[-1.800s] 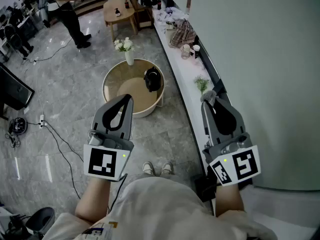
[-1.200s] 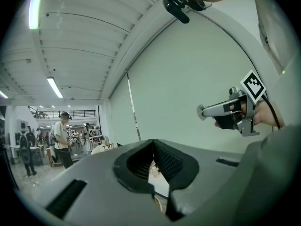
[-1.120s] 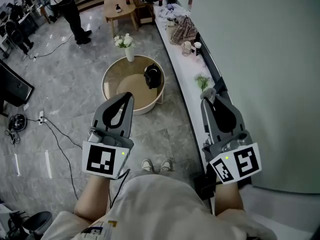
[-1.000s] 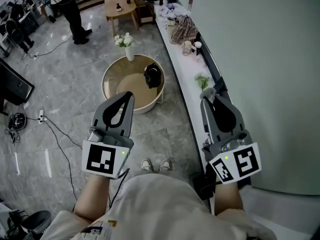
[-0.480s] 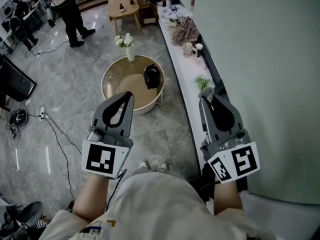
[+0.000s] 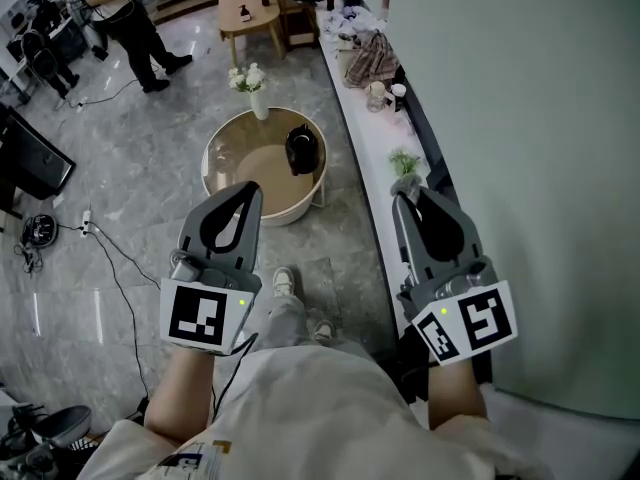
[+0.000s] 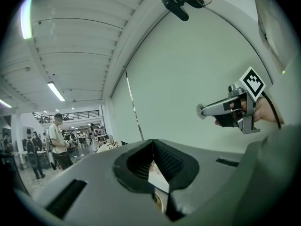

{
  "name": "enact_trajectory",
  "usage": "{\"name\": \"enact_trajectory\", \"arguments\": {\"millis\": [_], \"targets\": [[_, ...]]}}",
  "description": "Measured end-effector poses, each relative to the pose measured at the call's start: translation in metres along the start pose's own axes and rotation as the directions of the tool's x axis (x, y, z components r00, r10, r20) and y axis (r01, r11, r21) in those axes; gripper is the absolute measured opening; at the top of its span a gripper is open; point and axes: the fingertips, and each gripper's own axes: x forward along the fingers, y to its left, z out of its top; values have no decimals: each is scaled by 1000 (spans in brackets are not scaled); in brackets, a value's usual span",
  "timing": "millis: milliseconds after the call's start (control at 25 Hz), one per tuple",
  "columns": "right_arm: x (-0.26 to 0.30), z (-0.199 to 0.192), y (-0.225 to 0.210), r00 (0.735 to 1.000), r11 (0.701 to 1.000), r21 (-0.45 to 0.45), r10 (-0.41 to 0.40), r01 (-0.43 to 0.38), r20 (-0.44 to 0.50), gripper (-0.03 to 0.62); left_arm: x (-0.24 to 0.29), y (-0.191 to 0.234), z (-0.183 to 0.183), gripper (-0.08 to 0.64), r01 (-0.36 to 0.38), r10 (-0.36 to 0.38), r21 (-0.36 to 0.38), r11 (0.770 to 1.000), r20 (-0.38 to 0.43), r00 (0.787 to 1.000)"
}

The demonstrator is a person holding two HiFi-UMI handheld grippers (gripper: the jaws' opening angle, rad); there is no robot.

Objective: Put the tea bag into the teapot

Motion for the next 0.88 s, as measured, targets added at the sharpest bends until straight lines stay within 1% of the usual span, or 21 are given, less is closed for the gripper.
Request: {"name": "enact_trajectory", "arguments": {"millis": [160, 400, 640, 880], "targets": [[4, -3, 0, 1000, 1000, -5, 9, -9, 1, 50, 5, 2, -4, 9, -6, 6, -4, 1000, 6, 1000], [23, -16, 3, 1000, 1000, -5, 20, -20, -9, 49, 15, 9, -13, 8, -3, 3, 20, 1000, 21, 1000], [53, -26, -1, 999, 999, -14, 31, -31, -23, 51, 37, 27, -29, 8, 0, 0, 2, 1000, 17, 1000], [91, -34, -8, 999, 999, -10, 34, -34, -34, 50, 63, 52, -38, 8, 6, -6, -1, 1000, 14, 1000]]}}
